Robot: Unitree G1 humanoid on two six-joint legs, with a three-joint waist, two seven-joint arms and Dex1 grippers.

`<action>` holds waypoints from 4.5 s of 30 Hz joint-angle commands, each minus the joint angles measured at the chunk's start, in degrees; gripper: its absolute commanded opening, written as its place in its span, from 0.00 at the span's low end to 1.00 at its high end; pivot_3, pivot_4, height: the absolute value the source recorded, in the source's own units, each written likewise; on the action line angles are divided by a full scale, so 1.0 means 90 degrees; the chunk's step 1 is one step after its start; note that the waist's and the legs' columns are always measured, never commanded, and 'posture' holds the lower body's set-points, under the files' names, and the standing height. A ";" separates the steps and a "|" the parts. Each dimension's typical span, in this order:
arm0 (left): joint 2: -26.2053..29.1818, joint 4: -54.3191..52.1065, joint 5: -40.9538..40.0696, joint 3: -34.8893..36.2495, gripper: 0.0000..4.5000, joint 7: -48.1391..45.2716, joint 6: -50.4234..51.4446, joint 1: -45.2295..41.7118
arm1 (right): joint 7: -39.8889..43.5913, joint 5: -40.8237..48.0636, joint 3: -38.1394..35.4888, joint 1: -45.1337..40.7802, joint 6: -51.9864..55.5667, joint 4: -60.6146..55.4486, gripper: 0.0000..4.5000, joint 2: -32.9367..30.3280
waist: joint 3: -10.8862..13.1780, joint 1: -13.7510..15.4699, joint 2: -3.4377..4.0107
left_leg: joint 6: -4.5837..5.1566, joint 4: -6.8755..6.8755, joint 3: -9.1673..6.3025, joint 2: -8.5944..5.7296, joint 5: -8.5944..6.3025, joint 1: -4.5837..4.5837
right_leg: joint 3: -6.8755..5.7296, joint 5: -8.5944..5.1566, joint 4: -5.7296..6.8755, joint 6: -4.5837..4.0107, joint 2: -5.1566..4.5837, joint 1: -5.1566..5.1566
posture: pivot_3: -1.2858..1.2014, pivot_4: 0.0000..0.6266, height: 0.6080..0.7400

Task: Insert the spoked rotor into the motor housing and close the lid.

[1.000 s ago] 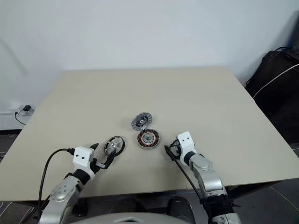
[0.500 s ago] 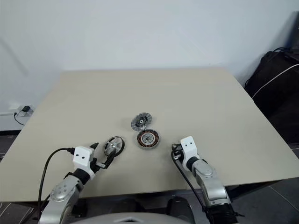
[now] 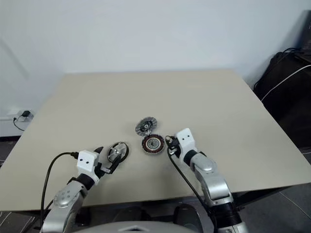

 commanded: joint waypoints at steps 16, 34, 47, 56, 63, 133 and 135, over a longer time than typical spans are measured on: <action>-0.0067 -0.0332 -0.0007 0.0134 1.00 0.0191 -0.0148 0.0149 | 0.0180 -0.0258 0.0399 -0.0969 -0.0811 0.1978 0.17 0.0456 | 0.0004 -0.0013 -0.0005 | -0.0007 0.0000 0.0002 -0.0001 0.0004 -0.0001 | 0.0001 0.0002 0.0002 0.0002 0.0002 -0.0001 | 0.52 0.00 1.00; -0.0080 -0.0200 -0.0001 0.0084 1.00 0.0149 -0.0127 -0.0018 | 0.0418 -0.0189 0.0461 -0.0816 -0.0713 0.1780 0.33 0.0325 | 0.0004 -0.0014 -0.0005 | -0.0009 -0.0001 0.0002 -0.0001 0.0005 -0.0001 | 0.0001 0.0002 0.0002 0.0002 0.0001 0.0000 | 0.52 0.00 1.00; -0.0110 -0.0187 -0.0005 0.0135 1.00 0.0191 -0.0160 0.0019 | 0.0338 0.0116 0.0129 -0.0662 -0.0541 0.0816 0.38 0.0352 | 0.0005 -0.0010 -0.0005 | -0.0009 -0.0001 0.0002 -0.0001 0.0004 -0.0001 | 0.0002 0.0003 0.0002 0.0003 0.0000 -0.0001 | 0.52 0.00 1.00; -0.0953 -0.0158 -0.0564 0.0957 1.00 0.1509 0.1266 -0.0431 | 0.0115 0.0175 0.0000 -0.0352 -0.0291 0.0002 0.03 0.0284 | 0.0005 0.0006 -0.0014 | -0.0008 -0.0003 0.0000 -0.0001 0.0005 -0.0002 | 0.0001 0.0008 0.0001 0.0013 0.0000 0.0001 | 0.52 0.00 1.00; -0.1232 -0.0198 -0.1835 0.1068 1.00 0.1258 0.3507 -0.1245 | 0.0065 0.0151 -0.0008 -0.0235 -0.0163 -0.0276 0.03 0.0236 | 0.0015 0.0004 -0.0038 | -0.0008 0.0005 0.0000 -0.0002 0.0006 -0.0002 | 0.0001 0.0020 0.0001 0.0033 0.0004 0.0006 | 0.52 0.00 1.00; -0.2274 0.0443 -0.5892 0.0770 0.09 0.0440 0.5509 -0.2028 | -0.0076 0.0310 -0.0749 0.0760 0.0129 -0.1299 0.02 -0.0650 | 0.0043 0.0012 -0.0073 | -0.0012 0.0008 -0.0005 -0.0012 0.0008 -0.0016 | 0.0015 0.0014 -0.0005 0.0021 0.0007 0.0006 | 0.52 0.00 1.00; -0.2293 0.0668 -0.5799 0.0760 0.09 0.0445 0.5476 -0.2211 | -0.0099 0.0304 -0.0744 0.0784 0.0119 -0.1314 0.02 -0.0641 | 0.0042 0.0004 -0.0073 | -0.0010 0.0008 -0.0004 -0.0012 0.0007 -0.0023 | 0.0017 0.0015 -0.0006 0.0023 0.0007 0.0014 | 0.52 0.00 1.00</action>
